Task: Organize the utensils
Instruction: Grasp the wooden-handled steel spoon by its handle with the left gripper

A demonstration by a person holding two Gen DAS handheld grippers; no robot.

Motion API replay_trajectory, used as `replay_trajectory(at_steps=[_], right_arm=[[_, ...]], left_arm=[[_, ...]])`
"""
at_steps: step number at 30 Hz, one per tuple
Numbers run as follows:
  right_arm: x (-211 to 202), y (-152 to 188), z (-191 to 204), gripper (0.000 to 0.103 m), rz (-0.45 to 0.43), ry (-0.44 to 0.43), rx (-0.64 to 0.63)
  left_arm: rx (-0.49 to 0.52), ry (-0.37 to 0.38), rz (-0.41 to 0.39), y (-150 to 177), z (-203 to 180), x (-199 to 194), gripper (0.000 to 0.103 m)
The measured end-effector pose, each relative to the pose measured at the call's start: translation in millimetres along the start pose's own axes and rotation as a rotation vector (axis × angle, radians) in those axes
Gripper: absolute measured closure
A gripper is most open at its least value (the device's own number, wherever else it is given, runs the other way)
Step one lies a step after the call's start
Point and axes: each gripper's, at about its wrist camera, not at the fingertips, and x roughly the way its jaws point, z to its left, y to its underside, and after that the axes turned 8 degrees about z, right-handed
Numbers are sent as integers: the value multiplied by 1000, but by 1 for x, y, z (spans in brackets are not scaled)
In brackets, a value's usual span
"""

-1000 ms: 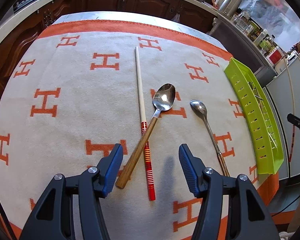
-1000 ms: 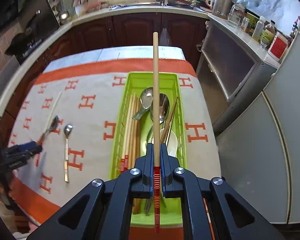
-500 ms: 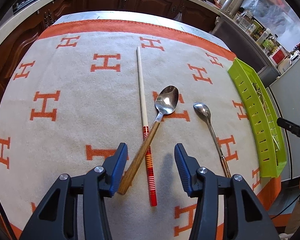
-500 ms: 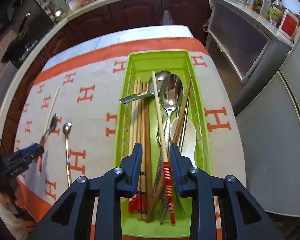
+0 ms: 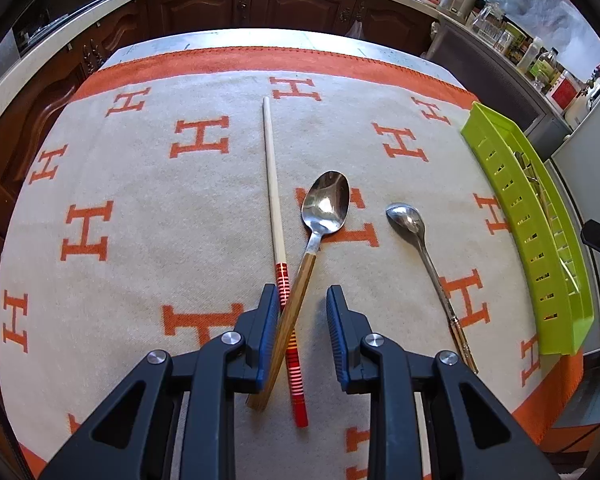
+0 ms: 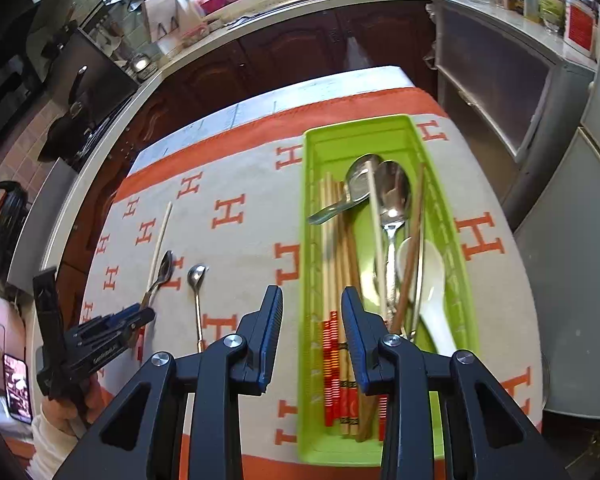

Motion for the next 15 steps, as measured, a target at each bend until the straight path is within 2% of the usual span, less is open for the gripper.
replay_trajectory(at_steps=[5,6,7,9,15], right_arm=[[5,8,18,72,8,-1,-62],[6,9,20,72,12,-3,-66],[7,10,22,72,15,-5,-70],[8,12,26,72,15,-5,-82],[7,14,30,72,14,-11,-104]], left_arm=[[16,-52,-5,-7,-8,4,82],[18,-69,-10,-8,-9,4,89],[20,-90,-15,-8,-11,5,93],[-1,-91,-31,-8,-9,4,97],[-62,-84,-82,1,2,-4,98]])
